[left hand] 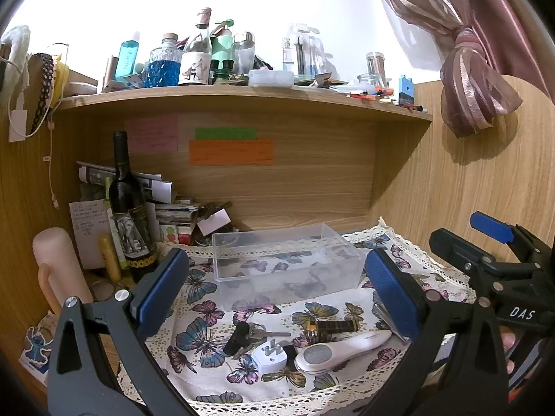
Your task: Organize rigid objects
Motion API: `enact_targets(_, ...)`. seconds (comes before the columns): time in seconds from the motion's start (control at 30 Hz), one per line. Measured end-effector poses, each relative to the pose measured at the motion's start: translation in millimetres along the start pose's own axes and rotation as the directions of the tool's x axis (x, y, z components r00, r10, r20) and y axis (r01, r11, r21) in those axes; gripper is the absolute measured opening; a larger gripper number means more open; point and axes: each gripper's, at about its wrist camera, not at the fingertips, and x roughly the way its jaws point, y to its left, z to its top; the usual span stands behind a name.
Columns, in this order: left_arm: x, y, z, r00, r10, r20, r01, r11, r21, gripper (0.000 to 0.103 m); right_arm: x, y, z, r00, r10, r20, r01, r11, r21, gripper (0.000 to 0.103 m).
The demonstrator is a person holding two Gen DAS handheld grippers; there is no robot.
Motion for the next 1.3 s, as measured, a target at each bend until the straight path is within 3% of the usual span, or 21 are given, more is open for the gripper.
enact_targets(1.0, -1, 2, -2, 0.999, -0.045, 0.007, 0.045, 0.999, -0.003, 0.103, 10, 3, -6, 0.999, 0.022, -0.040, -0.022, 1.000, -0.003, 0.103)
enact_targets(1.07, 2, 5, -3, 0.999, -0.039, 0.000, 0.039, 0.999, -0.009, 0.099, 12, 3, -8, 0.999, 0.026, -0.047, -0.026, 1.000, -0.005, 0.103)
enact_targets(1.17, 11, 12, -5, 0.999, -0.013, -0.030, 0.012, 1.000, -0.018, 0.087, 17, 0, -10, 0.997, 0.020, -0.068, -0.021, 1.000, -0.006, 0.095)
enact_targets(1.3, 27, 27, -14, 0.996, 0.028, -0.084, -0.031, 0.999, -0.037, 0.081, 28, -8, -18, 0.993, 0.014, -0.119, -0.014, 1.000, 0.001, 0.079)
